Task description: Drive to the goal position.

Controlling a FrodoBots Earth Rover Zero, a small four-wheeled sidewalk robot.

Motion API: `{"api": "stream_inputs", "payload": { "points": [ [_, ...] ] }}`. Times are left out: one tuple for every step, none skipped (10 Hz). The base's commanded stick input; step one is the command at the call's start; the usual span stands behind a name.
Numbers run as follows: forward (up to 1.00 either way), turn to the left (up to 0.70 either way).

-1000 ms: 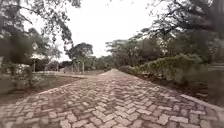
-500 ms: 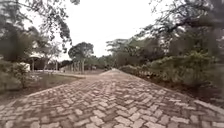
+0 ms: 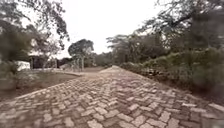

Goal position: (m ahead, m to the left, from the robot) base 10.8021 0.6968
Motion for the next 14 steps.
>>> {"api": "stream_inputs", "payload": {
  "points": [
    [0.70, 0.00],
    [0.70, 0.00],
    [0.70, 0.00],
    [0.70, 0.00],
    [0.70, 0.00],
    [0.70, 0.00],
    [0.70, 0.00],
    [0.70, 0.00],
    [0.70, 0.00],
    [0.70, 0.00],
    [0.70, -0.09],
    [0.70, -0.28],
    [0.70, -0.25],
    [0.70, -0.08]
  ]
}}
